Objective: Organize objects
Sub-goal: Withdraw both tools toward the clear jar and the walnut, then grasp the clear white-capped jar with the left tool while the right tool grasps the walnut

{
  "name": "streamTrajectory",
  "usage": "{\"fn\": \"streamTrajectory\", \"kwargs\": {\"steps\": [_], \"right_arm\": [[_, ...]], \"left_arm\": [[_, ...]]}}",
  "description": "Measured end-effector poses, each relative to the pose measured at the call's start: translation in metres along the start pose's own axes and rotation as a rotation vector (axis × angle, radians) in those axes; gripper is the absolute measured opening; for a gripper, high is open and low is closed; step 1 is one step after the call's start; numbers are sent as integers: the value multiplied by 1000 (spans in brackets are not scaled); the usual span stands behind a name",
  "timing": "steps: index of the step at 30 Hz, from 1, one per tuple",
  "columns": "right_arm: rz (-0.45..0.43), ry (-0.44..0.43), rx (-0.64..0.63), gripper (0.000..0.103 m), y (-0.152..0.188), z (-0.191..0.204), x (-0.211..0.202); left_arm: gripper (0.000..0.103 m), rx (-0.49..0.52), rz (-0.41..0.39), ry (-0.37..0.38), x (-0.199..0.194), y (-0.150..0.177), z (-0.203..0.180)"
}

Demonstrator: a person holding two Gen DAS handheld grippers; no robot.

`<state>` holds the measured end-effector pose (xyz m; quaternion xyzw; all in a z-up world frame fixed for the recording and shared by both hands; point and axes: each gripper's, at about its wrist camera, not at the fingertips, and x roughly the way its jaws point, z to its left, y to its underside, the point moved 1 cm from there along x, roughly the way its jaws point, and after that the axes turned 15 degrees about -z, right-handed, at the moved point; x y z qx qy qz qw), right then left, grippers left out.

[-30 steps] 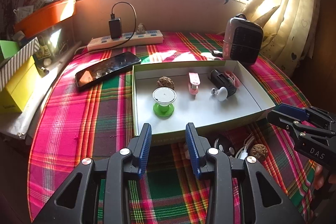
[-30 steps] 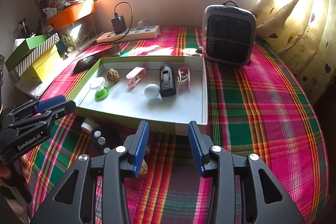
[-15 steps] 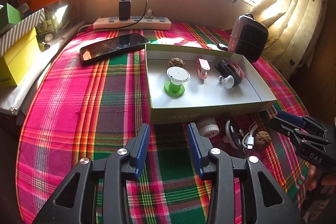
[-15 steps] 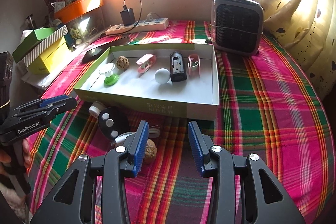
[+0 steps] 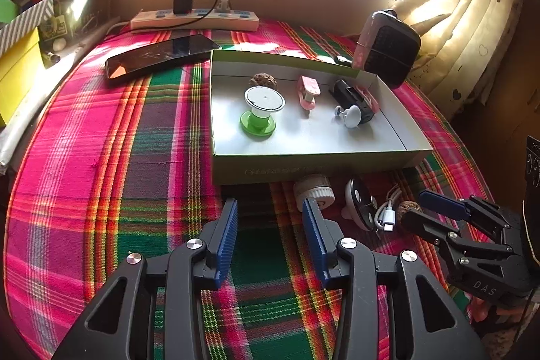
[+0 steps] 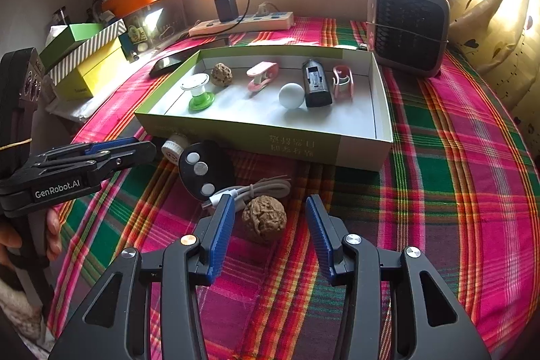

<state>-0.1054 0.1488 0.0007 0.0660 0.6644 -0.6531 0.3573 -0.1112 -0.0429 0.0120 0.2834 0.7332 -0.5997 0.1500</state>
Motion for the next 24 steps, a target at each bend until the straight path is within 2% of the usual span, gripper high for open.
{"fn": "streamTrajectory", "kwargs": {"steps": [12, 20, 22, 24], "right_arm": [[25, 48, -37, 45, 4, -4, 5], [27, 37, -41, 45, 4, -7, 5], [23, 33, -41, 43, 3, -8, 4], [21, 35, -45, 35, 2, -9, 4]], "left_arm": [[43, -3, 31, 18, 13, 0, -9], [43, 8, 49, 31, 20, -1, -19], [43, 12, 48, 33, 21, -2, -22], [43, 14, 47, 34, 22, -3, -24]]}}
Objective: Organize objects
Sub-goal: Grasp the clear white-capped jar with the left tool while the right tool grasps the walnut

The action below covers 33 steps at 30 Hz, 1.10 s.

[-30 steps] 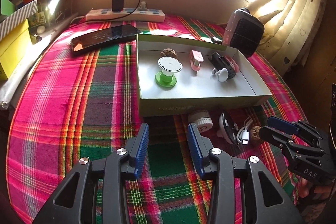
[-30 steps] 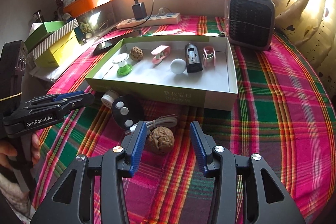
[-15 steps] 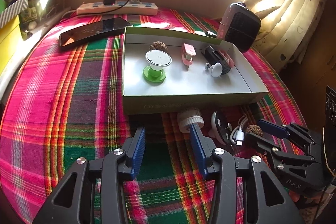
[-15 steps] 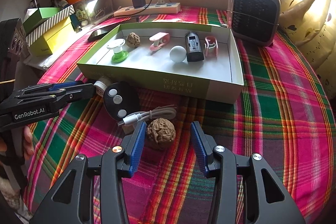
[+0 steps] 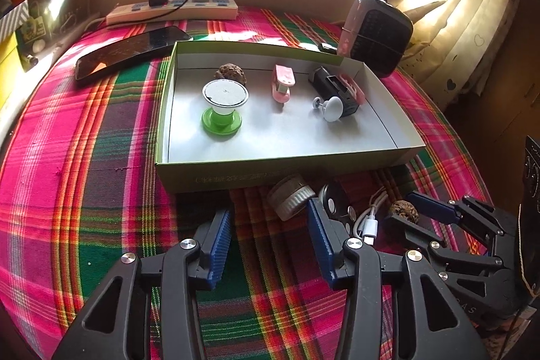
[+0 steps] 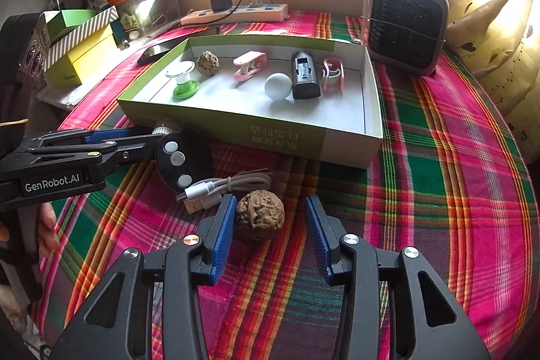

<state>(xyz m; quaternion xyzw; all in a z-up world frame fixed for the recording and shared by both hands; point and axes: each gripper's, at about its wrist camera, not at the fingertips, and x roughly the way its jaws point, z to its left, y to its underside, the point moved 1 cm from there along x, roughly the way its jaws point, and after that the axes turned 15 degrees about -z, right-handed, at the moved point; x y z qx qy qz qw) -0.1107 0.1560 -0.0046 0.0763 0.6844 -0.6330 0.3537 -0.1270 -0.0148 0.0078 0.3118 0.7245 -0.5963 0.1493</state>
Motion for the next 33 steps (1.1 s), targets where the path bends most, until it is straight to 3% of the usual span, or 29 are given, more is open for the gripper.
{"fn": "streamTrajectory", "kwargs": {"steps": [3, 27, 33], "right_arm": [[0, -1, 5, 30, 0, -4, 0], [-2, -12, 16, 30, -1, -10, 0], [-2, -12, 14, 30, -1, -10, 0]], "left_arm": [[43, 3, 2, -6, 2, 0, -2], [43, 11, -3, -59, 15, -5, -14], [33, 8, -9, -85, 14, -5, -11]]}}
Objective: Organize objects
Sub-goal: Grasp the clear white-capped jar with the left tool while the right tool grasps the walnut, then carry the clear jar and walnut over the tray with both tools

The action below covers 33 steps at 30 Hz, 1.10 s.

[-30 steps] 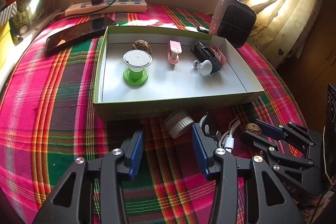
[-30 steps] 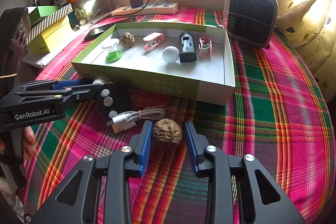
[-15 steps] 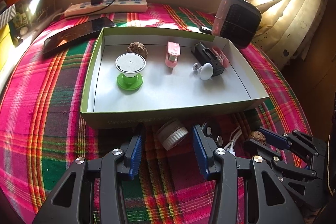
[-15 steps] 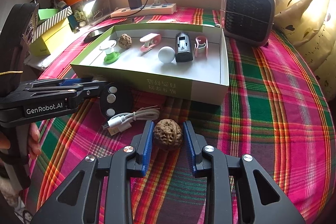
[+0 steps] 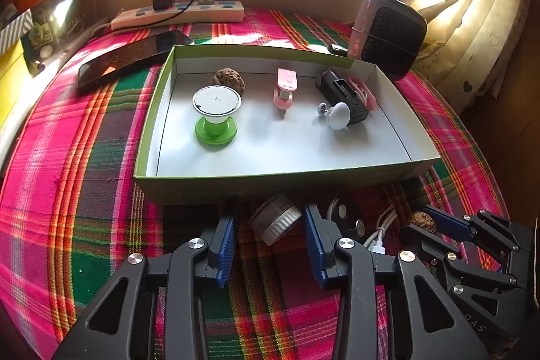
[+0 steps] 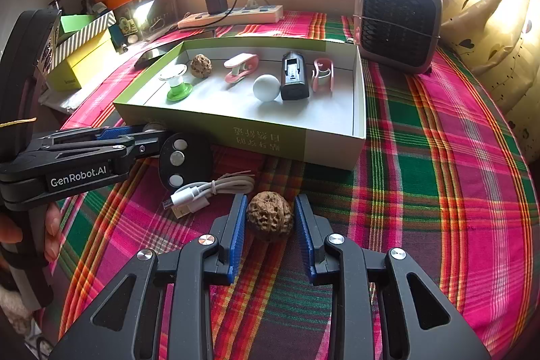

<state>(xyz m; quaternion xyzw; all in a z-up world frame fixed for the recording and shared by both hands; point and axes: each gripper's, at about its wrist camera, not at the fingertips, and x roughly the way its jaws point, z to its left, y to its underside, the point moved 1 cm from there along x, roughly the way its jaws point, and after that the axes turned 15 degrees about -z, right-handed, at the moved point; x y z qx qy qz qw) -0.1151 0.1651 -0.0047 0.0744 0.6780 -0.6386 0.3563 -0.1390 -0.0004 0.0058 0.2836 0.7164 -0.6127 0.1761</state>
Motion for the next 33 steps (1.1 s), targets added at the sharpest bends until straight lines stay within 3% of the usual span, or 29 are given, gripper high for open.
{"fn": "streamTrajectory", "kwargs": {"steps": [10, 33], "right_arm": [[-1, 0, 0, 30, 0, 0, 0], [-1, 1, -2, 30, 0, 0, 0]], "left_arm": [[17, -8, -5, -21, -1, 1, 6], [17, 4, -12, -22, -4, 3, 7]]}}
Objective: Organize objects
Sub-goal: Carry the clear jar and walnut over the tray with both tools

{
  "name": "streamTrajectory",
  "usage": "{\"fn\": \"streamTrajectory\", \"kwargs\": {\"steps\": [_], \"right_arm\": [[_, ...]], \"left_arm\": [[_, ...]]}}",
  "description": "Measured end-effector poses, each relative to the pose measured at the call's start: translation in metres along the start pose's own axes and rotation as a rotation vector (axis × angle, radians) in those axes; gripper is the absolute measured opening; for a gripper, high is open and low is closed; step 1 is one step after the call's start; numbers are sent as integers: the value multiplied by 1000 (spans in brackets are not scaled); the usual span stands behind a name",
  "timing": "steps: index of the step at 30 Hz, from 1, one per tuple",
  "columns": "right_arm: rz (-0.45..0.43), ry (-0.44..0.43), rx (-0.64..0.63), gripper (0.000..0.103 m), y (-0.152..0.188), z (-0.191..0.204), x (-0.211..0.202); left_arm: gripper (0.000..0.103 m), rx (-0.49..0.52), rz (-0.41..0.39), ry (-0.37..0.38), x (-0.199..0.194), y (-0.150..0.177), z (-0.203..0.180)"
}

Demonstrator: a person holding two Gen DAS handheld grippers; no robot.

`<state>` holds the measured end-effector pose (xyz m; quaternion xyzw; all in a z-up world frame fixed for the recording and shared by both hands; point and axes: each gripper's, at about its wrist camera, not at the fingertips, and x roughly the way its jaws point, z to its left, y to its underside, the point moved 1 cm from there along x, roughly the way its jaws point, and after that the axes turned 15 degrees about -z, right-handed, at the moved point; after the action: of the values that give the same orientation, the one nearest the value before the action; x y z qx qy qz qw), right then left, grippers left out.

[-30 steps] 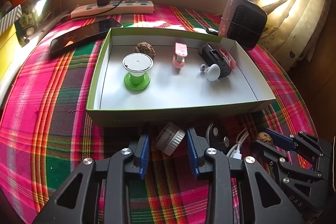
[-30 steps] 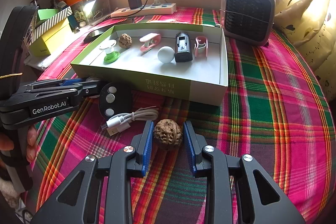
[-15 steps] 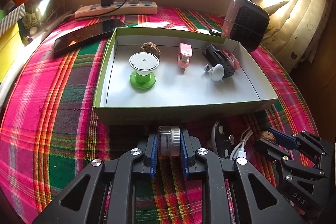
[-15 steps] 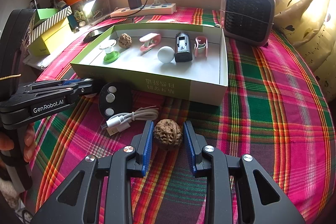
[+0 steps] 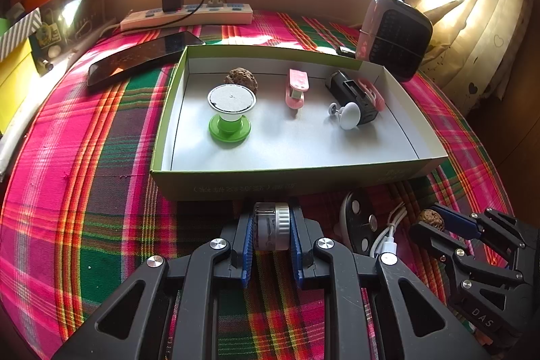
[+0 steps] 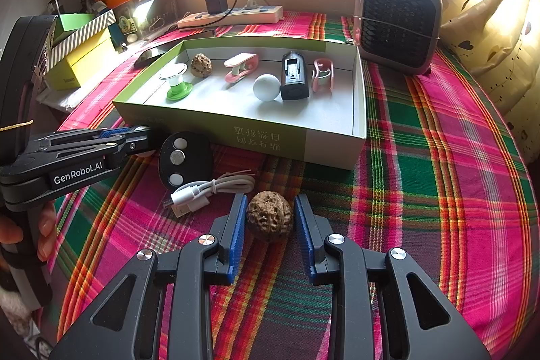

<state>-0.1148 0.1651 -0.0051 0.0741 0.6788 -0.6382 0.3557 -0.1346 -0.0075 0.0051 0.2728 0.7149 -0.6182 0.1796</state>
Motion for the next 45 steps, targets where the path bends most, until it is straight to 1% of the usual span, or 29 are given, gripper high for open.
{"fn": "streamTrajectory", "kwargs": {"steps": [16, 21, 24, 26, 30, 45], "right_arm": [[-12, 12, 9, 30, -2, -4, -3], [-21, 3, 14, 30, -5, -3, -6], [-28, 8, 14, 30, -7, -3, -7], [-32, 7, 17, 30, -8, -3, -8], [-46, 11, 20, 30, -11, -2, -11], [-93, 15, 14, 30, -29, 0, -19]], "left_arm": [[17, 21, -8, -9, -3, 0, 1], [17, 38, -21, -14, -7, -1, 0], [17, 69, -45, -33, -11, -2, -3], [17, 64, -47, -22, -14, -4, -2], [17, 78, -61, -28, -18, -6, -3], [17, 68, -93, 6, -29, -16, -5]]}}
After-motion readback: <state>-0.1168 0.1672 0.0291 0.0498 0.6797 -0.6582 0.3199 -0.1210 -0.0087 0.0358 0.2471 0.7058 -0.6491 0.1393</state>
